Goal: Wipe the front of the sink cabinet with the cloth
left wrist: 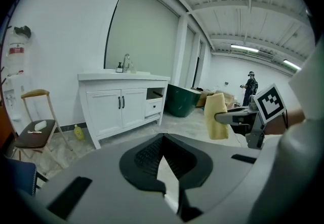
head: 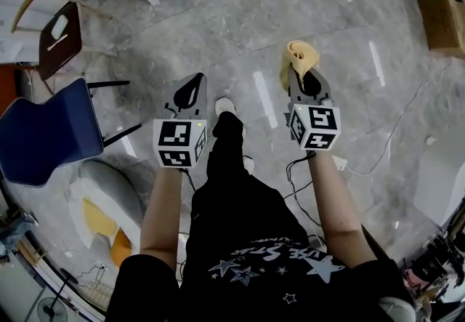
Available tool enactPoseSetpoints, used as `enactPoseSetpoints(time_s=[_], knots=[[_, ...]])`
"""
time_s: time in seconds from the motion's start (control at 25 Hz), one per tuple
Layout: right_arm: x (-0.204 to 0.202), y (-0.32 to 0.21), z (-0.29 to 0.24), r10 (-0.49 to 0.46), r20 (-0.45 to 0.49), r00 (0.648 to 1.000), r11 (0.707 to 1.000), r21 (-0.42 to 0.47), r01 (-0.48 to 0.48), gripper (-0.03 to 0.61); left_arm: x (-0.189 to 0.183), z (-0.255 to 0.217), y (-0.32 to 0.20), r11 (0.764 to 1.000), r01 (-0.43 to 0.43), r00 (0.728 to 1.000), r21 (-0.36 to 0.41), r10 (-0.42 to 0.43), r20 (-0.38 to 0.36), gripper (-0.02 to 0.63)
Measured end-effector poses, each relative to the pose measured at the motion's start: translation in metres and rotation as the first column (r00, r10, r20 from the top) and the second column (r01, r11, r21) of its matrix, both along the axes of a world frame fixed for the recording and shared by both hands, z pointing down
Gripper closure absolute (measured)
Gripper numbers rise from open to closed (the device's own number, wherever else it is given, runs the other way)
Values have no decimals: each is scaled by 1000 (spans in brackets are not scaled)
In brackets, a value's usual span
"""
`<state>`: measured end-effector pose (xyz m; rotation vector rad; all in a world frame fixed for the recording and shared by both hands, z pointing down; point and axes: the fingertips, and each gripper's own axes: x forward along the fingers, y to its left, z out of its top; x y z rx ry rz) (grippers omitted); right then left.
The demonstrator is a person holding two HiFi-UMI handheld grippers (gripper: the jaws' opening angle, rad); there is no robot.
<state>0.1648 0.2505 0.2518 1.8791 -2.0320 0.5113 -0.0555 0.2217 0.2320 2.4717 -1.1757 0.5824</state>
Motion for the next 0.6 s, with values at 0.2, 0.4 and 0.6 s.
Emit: enactPoseSetpoints(time_s=[0.2,0.4,0.6], knots=[[2,70,-32,28,11,1000,999,32,-28,517,-6,-40,61,999,-1,1000,42,1,2,598],[-11,113,-68,38,31,999,997,64,-40,517,-33,-81,106,997,41,999,58,-41,-1,598],[-35,131,-94,49,60,997,996,70,-53,517,-62,-104,132,998,42,999,48,-42,7,598]])
